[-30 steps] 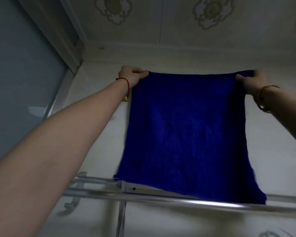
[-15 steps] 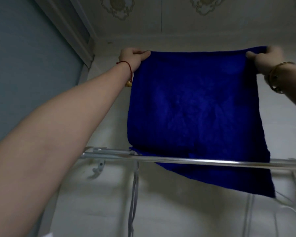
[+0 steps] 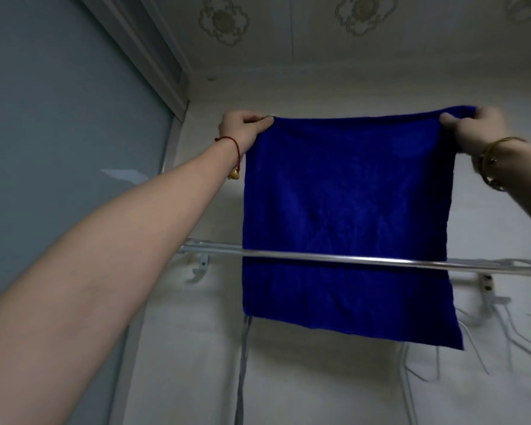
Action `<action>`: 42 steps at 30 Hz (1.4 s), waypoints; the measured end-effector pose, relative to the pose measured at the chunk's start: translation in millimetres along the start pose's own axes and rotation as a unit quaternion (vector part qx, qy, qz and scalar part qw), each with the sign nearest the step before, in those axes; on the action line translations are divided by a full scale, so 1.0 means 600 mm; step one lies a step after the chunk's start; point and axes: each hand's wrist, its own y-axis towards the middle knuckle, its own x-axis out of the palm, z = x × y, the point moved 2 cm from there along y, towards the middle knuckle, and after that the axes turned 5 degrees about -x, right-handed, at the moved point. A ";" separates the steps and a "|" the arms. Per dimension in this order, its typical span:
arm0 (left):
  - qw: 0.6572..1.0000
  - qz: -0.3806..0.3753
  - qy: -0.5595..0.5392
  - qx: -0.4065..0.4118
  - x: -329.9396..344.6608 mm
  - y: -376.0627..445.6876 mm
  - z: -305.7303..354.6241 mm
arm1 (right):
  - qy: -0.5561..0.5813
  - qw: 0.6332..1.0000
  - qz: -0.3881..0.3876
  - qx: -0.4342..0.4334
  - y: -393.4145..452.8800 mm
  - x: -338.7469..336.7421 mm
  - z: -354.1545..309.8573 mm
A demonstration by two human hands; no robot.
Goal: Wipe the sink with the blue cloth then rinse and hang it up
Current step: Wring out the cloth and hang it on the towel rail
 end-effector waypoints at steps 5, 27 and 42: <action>1.000 0.019 0.005 0.005 -0.033 -0.071 -0.008 | 0.059 0.998 -0.016 -0.004 -0.074 -0.024 0.001; 0.993 0.014 0.041 -0.113 -0.118 -0.428 -0.079 | 0.032 0.990 -0.093 0.098 -0.408 -0.119 0.049; 0.952 -0.017 -0.110 -0.285 -0.086 -0.549 -0.230 | 0.135 0.960 -0.068 0.236 -0.534 -0.109 0.155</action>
